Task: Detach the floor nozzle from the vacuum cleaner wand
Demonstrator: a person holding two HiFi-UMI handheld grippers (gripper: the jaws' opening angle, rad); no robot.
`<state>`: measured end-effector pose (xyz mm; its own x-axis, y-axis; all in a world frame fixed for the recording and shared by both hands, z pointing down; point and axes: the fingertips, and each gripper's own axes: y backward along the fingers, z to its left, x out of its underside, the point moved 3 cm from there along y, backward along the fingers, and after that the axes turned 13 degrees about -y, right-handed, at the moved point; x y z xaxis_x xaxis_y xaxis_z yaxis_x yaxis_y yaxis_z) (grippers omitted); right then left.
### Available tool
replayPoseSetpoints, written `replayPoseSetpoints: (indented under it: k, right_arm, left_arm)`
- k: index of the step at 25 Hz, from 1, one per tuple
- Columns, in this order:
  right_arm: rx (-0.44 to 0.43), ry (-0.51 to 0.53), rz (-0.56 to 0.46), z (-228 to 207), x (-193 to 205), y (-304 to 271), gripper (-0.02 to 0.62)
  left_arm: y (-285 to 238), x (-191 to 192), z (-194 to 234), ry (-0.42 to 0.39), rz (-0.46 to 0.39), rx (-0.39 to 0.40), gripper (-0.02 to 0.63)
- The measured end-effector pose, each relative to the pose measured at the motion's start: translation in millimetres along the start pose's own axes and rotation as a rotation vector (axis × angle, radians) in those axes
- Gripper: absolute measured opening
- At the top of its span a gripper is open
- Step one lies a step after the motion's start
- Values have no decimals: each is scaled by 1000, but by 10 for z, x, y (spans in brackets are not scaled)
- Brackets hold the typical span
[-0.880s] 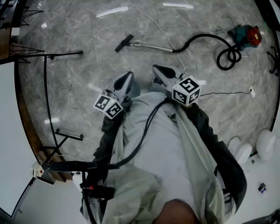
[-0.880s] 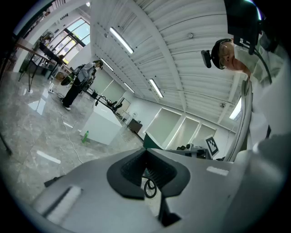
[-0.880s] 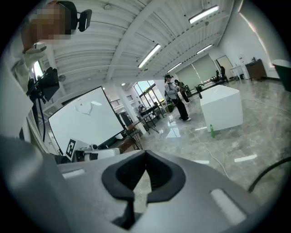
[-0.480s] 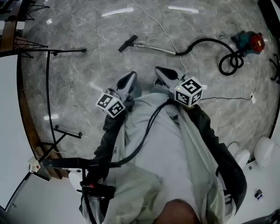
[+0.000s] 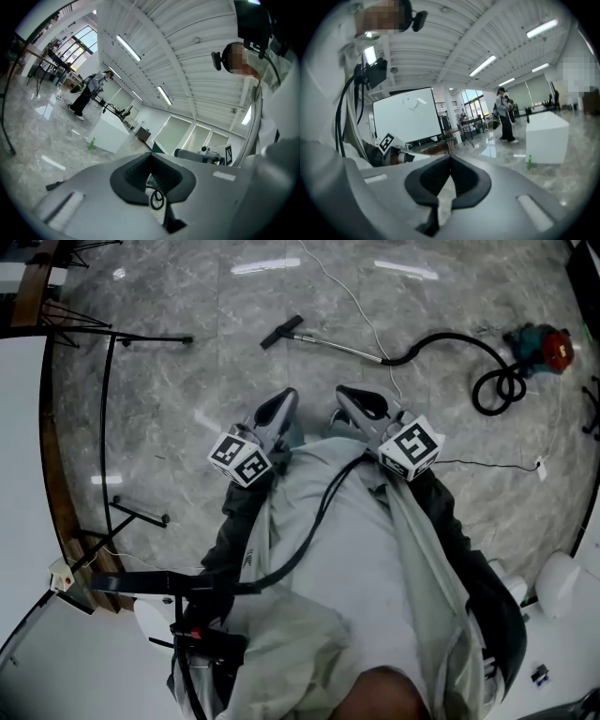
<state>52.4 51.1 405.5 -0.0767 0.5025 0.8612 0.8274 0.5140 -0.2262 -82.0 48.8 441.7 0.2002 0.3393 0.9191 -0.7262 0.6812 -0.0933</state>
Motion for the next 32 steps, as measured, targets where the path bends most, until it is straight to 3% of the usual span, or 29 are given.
replayPoseSetpoints:
  k: [3,10,16,19,22,27,29,30,32]
  right_arm:
    - [66,128,-18,-22,-62,105,-3]
    - [128,135,30,-418,66,285,2]
    - [215,266,56,-658,41,179,0]
    - [256,344,138,-747,87,-46,0]
    - [259,348,240,-856,152,-368,0]
    - [217,214,407,-1344,375,-1176,9]
    - [199,166,455,-1579,519,-1519,46]
    - [198,161,475,-1726,603,-1695,110]
    - [219,180,520,-2102,852,-2042,169]
  left_arm:
    - [-24,9,-53,1,-8,-15,6]
    - [-20,175,-212,0,12,-45,6]
    - [47,160,107,90,-10,-88,6]
    - [-66,150,413,107,-7,-77,6]
    - [-214,113,833,125,24,-77,6]
    - [-536,49,1743,108,120,-69,6]
    - [-686,101,2083,76,175,-49,6]
    - [-770,145,2261,60,198,-46,6]
    - [-936,298,2635,43,222,-65,6]
